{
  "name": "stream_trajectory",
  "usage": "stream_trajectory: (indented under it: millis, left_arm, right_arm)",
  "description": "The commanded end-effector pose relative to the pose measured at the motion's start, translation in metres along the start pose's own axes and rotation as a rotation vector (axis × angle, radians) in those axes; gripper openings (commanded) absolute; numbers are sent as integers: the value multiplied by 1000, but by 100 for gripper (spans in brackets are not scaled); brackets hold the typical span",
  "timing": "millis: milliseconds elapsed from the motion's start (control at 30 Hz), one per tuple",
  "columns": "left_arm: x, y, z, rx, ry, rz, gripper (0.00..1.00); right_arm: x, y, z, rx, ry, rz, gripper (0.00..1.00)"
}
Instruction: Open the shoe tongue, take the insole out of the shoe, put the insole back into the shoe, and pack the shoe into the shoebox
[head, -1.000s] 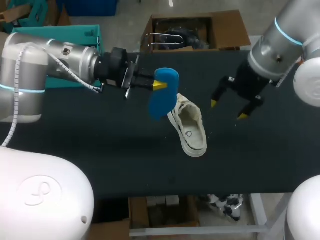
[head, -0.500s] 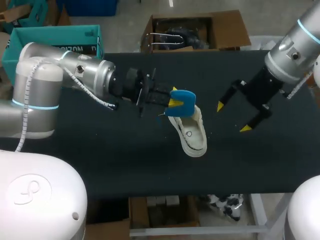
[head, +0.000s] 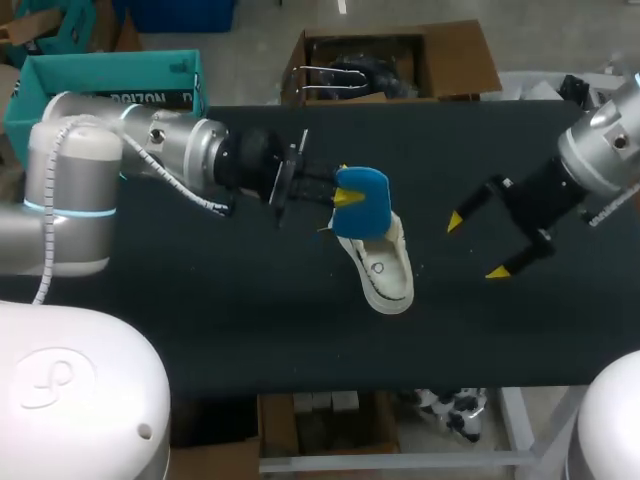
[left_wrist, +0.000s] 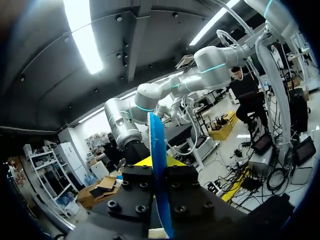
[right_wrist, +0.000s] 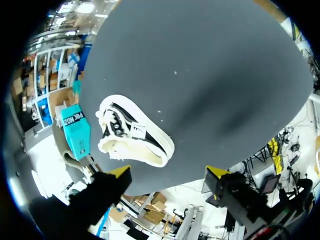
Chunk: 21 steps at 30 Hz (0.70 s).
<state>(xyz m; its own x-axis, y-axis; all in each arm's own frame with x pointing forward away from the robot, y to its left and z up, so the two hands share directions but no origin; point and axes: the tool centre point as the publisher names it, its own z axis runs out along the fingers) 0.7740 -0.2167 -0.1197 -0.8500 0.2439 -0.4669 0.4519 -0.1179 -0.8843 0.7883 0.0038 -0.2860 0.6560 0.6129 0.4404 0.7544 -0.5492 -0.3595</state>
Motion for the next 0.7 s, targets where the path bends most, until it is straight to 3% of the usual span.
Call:
stream_trajectory:
  millis: [33,233,267,300,500,700]
  left_arm:
    - [-4,-4,-14,84,-95,-122,0]
    - [-6,-8,-18,110,-127,-160,0]
    - [-16,-19,-26,184,-198,-344,0]
    - [-17,-18,-27,188,-214,-398,0]
    - [-24,-19,-30,235,-239,-562,0]
    - [-27,-16,-30,222,-258,-632,0]
  right_arm:
    - [0,1,-1,-5,-6,10,100]
    - [0,1,-2,-6,-4,11,100]
    - [-1,2,-1,-7,-16,13,100]
    - [-1,2,-1,-8,-17,12,100]
    - [-3,5,0,-8,-24,8,100]
    - [-5,8,1,-3,-28,4,100]
